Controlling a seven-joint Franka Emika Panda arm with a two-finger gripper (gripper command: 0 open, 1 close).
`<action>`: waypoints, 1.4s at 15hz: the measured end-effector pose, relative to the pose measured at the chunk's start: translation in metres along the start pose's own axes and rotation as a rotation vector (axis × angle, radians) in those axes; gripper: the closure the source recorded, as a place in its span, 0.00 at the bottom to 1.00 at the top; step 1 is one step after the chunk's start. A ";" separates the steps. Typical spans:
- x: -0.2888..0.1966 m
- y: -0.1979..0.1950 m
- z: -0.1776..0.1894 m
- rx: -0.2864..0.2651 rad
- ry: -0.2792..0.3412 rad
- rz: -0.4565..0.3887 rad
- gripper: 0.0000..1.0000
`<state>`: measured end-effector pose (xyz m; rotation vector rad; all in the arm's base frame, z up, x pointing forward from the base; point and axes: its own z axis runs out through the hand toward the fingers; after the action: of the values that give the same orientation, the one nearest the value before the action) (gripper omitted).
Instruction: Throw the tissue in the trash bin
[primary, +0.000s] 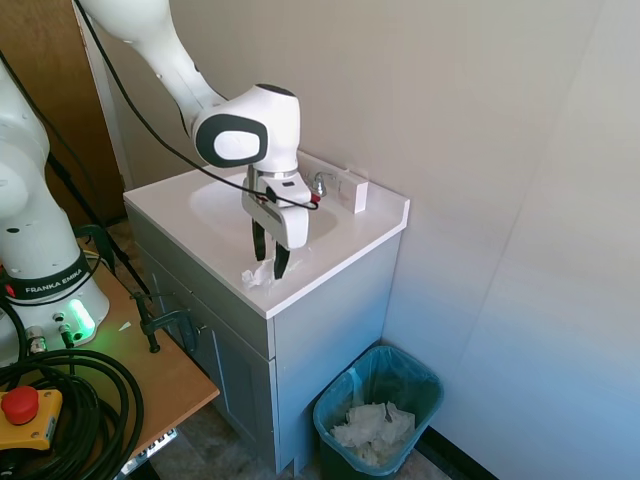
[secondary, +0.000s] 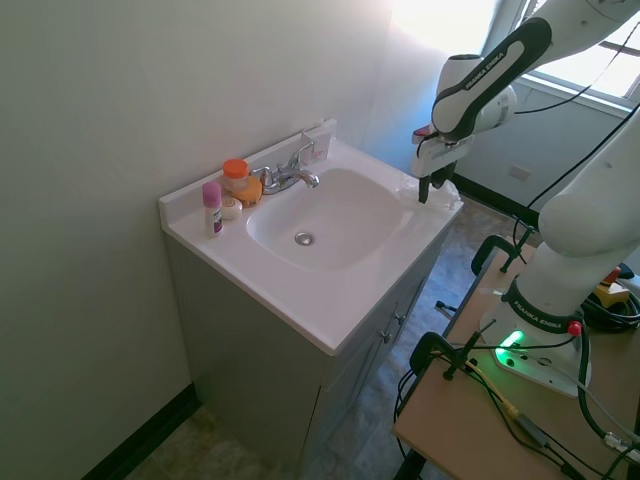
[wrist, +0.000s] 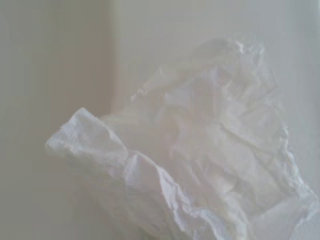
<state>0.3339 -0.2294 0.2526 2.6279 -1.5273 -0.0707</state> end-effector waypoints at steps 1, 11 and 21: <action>0.000 0.001 0.000 0.000 -0.001 -0.001 1.00; 0.004 0.009 0.003 0.020 -0.021 -0.008 1.00; 0.047 0.039 -0.103 0.225 0.012 0.045 1.00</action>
<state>0.3326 -0.2825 0.3595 2.7534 -1.6804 0.1277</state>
